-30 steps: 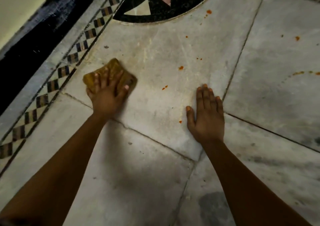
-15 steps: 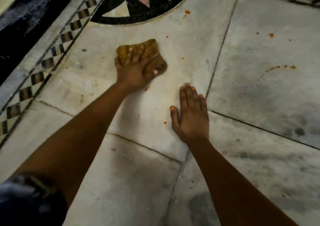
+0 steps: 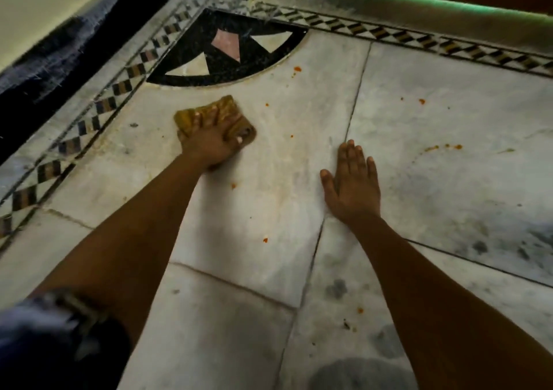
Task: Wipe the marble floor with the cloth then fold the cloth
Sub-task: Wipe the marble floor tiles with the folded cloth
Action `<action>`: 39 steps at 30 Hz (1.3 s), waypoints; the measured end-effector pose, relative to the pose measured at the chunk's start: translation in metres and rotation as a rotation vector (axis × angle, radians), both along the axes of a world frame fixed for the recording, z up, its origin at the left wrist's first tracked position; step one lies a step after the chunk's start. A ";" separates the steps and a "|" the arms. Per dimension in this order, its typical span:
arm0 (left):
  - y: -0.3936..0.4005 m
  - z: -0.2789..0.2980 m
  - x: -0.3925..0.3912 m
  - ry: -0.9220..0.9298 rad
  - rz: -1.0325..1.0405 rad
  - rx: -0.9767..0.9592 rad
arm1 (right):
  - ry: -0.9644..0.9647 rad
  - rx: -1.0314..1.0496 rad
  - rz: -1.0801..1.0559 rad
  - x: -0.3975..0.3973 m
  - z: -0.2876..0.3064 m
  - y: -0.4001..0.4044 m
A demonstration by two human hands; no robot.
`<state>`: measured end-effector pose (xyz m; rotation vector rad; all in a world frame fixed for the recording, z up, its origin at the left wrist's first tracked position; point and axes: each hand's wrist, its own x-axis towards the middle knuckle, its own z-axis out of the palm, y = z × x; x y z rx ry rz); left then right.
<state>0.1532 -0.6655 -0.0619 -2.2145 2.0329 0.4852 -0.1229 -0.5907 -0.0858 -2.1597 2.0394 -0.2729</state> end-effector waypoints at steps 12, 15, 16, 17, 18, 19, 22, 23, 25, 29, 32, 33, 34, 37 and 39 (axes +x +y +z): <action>-0.023 0.007 -0.043 0.010 -0.278 -0.044 | 0.015 0.004 -0.005 0.001 -0.004 -0.006; -0.050 0.007 -0.024 0.005 -0.199 -0.038 | 0.015 0.001 -0.015 0.000 -0.005 -0.006; -0.071 0.005 -0.026 0.012 -0.156 -0.032 | 0.015 -0.004 -0.014 0.000 -0.006 -0.006; -0.092 0.005 -0.032 0.013 -0.134 -0.019 | 0.016 -0.005 -0.017 0.001 -0.006 -0.006; -0.111 0.004 -0.043 0.010 -0.135 -0.004 | 0.015 -0.009 -0.019 0.000 -0.007 -0.006; -0.127 0.003 -0.056 0.015 -0.146 0.003 | 0.014 -0.011 -0.021 0.000 -0.007 -0.006; -0.137 0.001 -0.088 0.071 -0.147 -0.057 | 0.011 -0.017 -0.021 0.000 -0.007 -0.006; -0.125 0.001 -0.089 0.094 -0.184 -0.094 | 0.007 -0.018 -0.018 0.000 -0.007 -0.006; -0.093 -0.001 -0.079 0.130 -0.313 -0.178 | -0.013 -0.025 -0.028 0.000 -0.006 -0.006; -0.089 -0.004 -0.051 0.152 -0.313 -0.162 | -0.018 -0.030 -0.042 0.000 -0.005 -0.006; -0.144 -0.002 -0.062 0.141 -0.205 -0.118 | -0.017 -0.029 -0.045 0.000 -0.006 -0.006; -0.160 -0.003 -0.072 0.118 -0.198 -0.100 | -0.019 -0.033 -0.044 0.000 -0.008 -0.007; -0.171 -0.002 -0.082 0.099 -0.198 -0.080 | -0.020 -0.035 -0.044 0.001 -0.008 -0.007; -0.163 0.003 -0.110 0.094 -0.284 -0.072 | -0.025 -0.031 -0.040 0.001 -0.009 -0.006; -0.138 0.003 -0.105 0.121 -0.401 -0.095 | -0.032 -0.037 -0.040 0.001 -0.008 -0.007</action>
